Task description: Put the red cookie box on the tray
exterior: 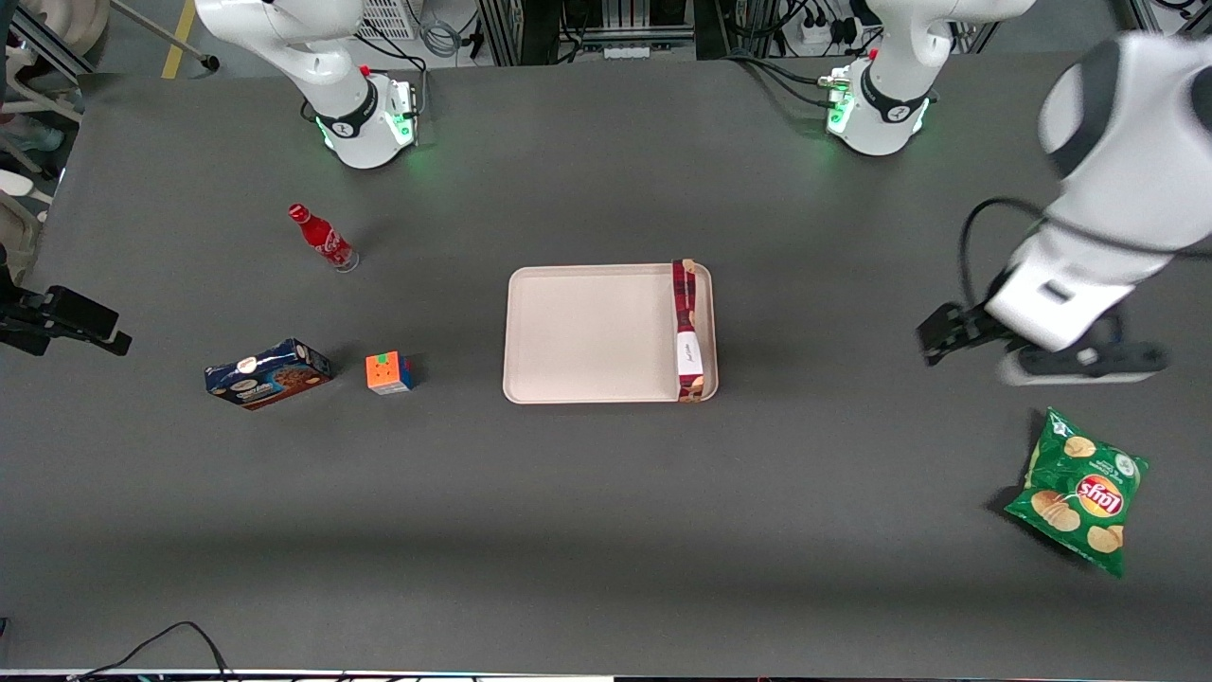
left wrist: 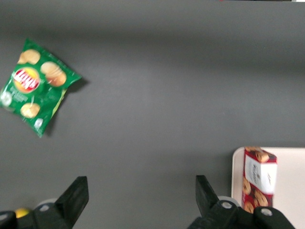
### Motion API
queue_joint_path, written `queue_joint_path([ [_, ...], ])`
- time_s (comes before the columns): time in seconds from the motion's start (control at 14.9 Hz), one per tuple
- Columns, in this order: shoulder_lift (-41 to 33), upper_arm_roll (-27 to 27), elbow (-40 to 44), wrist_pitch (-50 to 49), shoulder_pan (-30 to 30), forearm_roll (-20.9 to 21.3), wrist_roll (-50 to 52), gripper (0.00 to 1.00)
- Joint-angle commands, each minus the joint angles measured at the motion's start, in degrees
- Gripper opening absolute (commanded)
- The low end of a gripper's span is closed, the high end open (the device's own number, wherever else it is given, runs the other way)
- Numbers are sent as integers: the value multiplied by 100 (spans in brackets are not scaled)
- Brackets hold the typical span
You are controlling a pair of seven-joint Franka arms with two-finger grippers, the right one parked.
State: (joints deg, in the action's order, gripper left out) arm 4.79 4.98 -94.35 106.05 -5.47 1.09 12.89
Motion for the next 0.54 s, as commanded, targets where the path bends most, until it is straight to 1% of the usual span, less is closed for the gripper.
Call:
queue_joint_path([
  [0.0,-513,-68,101,-821,90,-189,-137,100],
  [0.2,-821,-111,83,-1077,204,-154,-504,100],
  [0.47,-927,-208,48,-1323,204,-66,-858,100],
])
